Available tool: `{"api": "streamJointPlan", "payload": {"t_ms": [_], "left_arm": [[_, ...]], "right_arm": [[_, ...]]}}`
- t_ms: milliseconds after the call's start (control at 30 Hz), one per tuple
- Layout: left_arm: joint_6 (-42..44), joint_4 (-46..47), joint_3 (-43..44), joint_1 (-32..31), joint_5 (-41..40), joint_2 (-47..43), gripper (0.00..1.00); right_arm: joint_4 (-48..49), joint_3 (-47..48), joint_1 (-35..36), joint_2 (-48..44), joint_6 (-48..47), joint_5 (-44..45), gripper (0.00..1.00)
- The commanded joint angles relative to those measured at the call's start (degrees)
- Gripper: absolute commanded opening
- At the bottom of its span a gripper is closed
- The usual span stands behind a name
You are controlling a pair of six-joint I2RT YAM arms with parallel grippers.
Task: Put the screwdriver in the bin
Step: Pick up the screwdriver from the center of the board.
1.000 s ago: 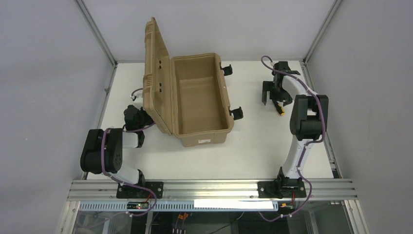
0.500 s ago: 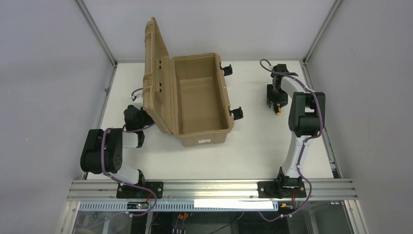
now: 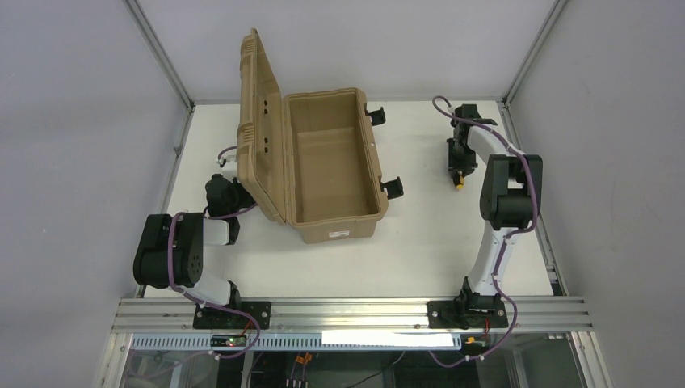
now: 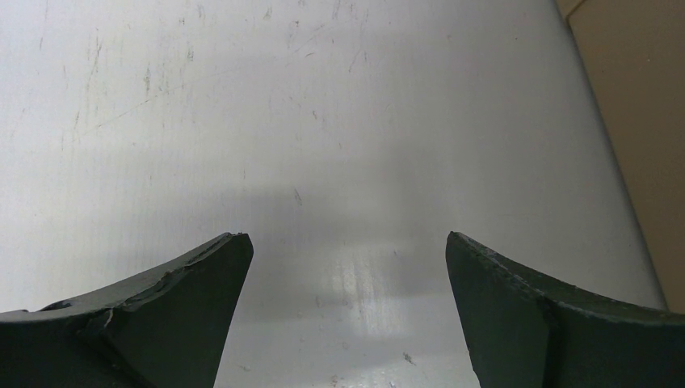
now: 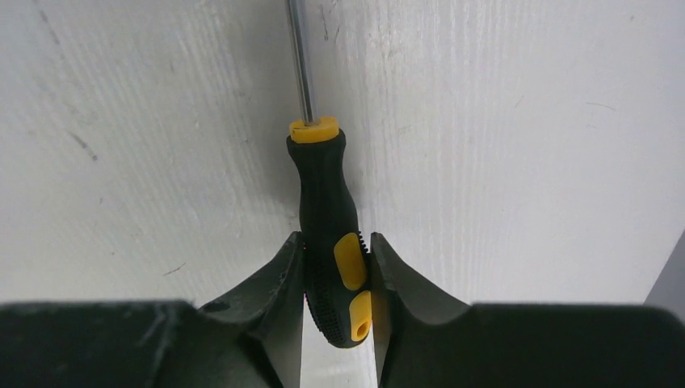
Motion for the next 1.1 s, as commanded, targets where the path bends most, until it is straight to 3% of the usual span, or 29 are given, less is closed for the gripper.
{"api": "streamJointPlan", "payload": {"t_ms": [0, 367, 833, 1067], "left_arm": [[0.69, 1.14, 0.17, -0.58, 0.10, -1.37, 0.99], [0.62, 1.14, 0.12, -0.53, 0.10, -1.35, 0.99], [0.64, 1.14, 0.12, -0.57, 0.10, -1.35, 0.99], [0.65, 1.14, 0.12, -0.59, 0.10, -1.39, 0.99]], "right_arm": [[-2.83, 3.29, 0.34, -8.94, 0.46, -0.61, 0.00], [-12.59, 15.46, 0.34, -18.05, 1.50, -0.53, 0.00], [-28.90, 39.09, 0.34, -18.52, 4.53, -2.20, 0.00], [-29.53, 40.87, 8.02, -19.13, 10.45, -0.08, 0.00]]}}
